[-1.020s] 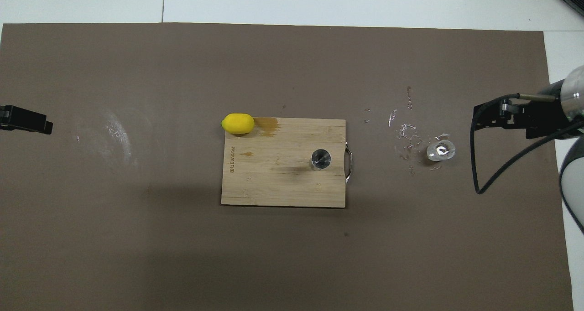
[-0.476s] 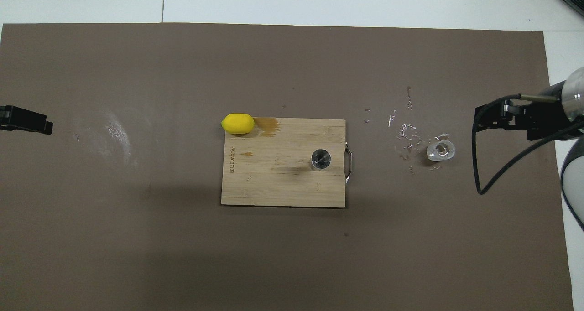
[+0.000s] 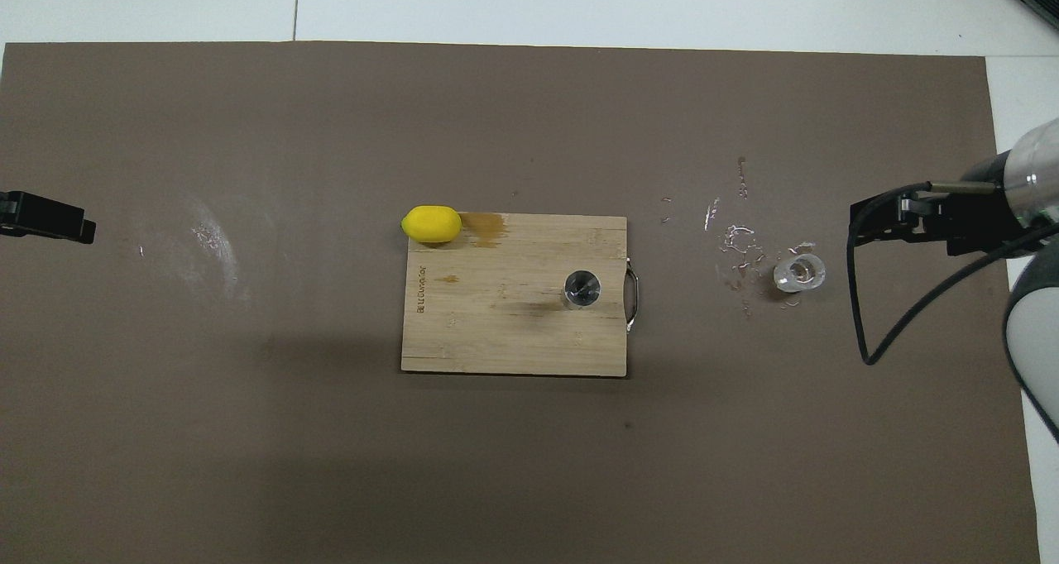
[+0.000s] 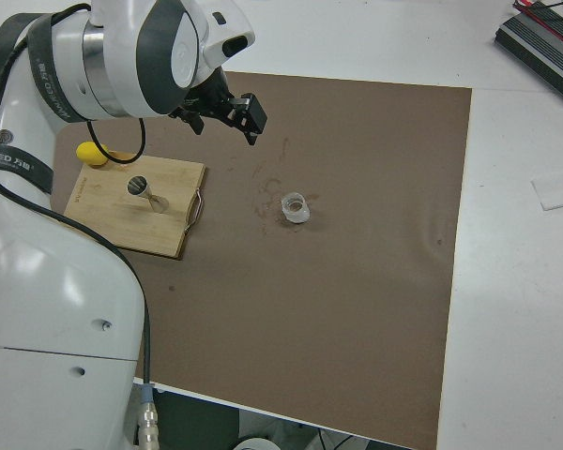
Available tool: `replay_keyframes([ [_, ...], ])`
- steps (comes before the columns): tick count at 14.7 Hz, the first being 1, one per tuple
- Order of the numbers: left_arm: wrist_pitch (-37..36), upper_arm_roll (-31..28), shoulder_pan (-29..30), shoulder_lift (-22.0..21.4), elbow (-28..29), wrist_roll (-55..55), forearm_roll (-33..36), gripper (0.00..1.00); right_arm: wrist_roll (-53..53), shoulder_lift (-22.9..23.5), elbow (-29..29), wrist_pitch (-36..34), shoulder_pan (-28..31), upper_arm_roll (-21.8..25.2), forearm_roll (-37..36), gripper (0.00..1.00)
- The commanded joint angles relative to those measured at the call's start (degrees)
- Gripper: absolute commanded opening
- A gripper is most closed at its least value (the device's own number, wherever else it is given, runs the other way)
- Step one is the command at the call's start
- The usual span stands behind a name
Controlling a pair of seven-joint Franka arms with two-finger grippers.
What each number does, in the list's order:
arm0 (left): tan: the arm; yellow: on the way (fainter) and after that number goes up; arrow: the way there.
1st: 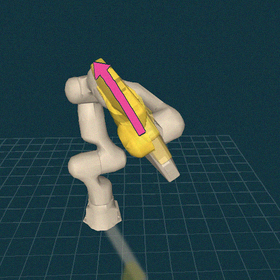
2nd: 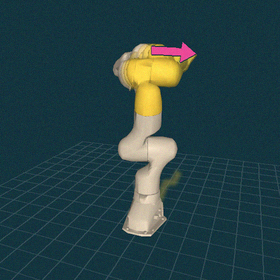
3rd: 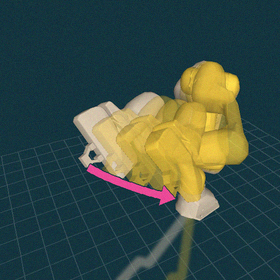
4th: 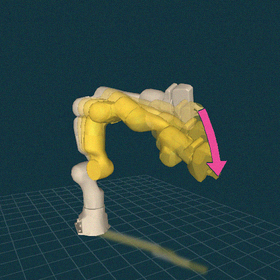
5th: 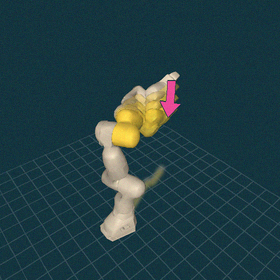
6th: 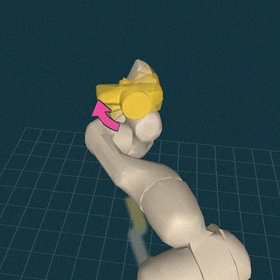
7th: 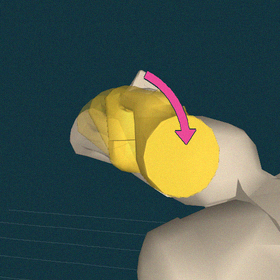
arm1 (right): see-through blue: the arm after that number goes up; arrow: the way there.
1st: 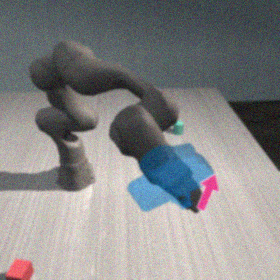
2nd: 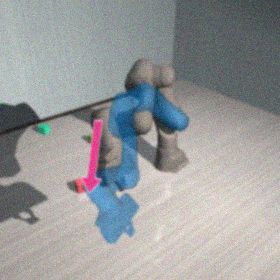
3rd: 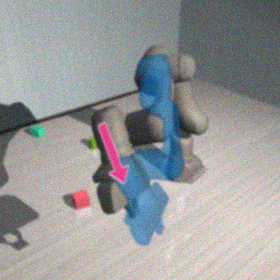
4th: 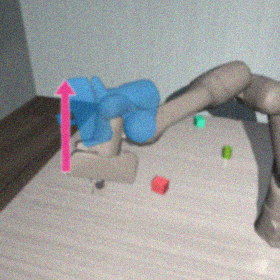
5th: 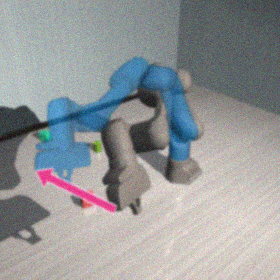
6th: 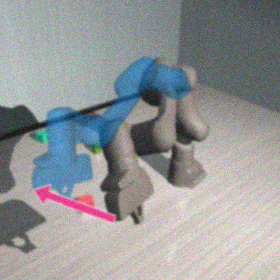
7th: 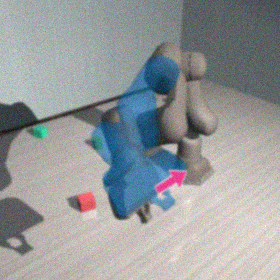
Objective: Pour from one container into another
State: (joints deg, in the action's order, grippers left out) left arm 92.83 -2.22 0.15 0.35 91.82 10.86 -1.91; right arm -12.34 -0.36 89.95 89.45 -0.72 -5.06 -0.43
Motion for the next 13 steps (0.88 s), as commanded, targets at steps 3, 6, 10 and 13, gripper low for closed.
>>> replay_keyframes([
  [3, 1.39, -0.33, -0.5, -1.67, 2.13, -0.49, 0.86, 1.0, 1.96, -1.04, 1.46, -0.07, 0.37, -0.39, -1.59, 1.0],
  [6, 1.39, -0.33, -0.5, -1.67, 2.13, -0.58, 0.86, 1.0, 1.96, -1.48, 2.51, 0.2, 0.45, -0.39, -1.59, 1.0],
  [10, 1.39, -0.33, -0.59, -1.67, 2.22, -0.58, 0.86, 1.0, 1.96, -1.48, 2.6, 0.64, 0.54, -0.39, -2.03, 1.0],
  [13, 1.39, -0.33, -0.68, -1.67, 2.22, -0.58, 0.86, 1.0, 1.96, -1.57, 2.69, 0.81, 0.45, -0.39, -2.47, 1.0],
])
